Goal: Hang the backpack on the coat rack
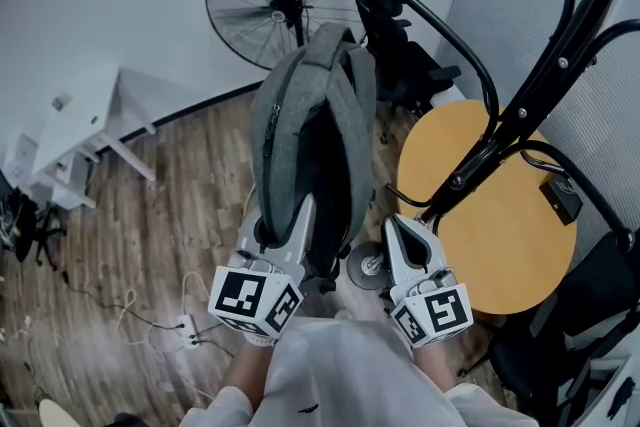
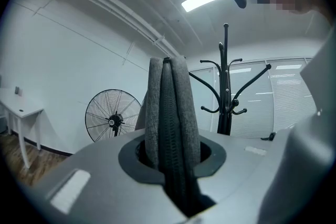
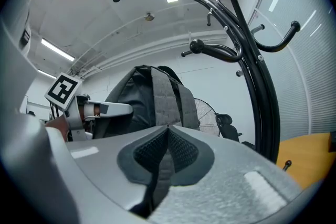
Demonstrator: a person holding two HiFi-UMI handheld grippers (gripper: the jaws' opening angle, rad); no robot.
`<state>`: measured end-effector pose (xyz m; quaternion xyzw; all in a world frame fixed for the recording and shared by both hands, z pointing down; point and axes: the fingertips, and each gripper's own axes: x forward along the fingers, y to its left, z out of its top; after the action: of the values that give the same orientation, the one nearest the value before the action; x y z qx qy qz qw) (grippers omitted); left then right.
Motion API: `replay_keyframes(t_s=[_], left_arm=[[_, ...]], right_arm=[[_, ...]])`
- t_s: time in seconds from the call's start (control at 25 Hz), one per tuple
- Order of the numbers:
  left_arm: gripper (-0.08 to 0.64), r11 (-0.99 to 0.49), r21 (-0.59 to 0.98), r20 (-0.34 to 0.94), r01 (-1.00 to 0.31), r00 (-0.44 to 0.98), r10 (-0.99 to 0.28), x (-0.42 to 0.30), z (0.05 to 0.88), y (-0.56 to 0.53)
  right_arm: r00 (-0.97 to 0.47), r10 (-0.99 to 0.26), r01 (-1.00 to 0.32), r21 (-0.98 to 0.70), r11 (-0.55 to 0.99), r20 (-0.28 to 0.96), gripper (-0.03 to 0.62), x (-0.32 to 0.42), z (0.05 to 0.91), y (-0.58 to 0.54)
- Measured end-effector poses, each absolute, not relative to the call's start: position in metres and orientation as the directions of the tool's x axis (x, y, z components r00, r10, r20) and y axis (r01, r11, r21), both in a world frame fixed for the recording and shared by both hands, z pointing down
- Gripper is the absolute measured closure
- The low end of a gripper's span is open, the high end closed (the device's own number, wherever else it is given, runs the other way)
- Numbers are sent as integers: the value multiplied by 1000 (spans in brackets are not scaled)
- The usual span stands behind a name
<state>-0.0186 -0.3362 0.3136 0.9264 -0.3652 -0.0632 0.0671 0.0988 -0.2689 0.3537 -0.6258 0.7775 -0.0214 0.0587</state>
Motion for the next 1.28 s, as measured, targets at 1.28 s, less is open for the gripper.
replay_keyframes(t_s=[1.28], left_arm=[[457,-818,-1,-130,-575,812,-570,49,261,-355]], right_arm=[[-135,-989,-981,-133,141,-55,591,137,357,-255]])
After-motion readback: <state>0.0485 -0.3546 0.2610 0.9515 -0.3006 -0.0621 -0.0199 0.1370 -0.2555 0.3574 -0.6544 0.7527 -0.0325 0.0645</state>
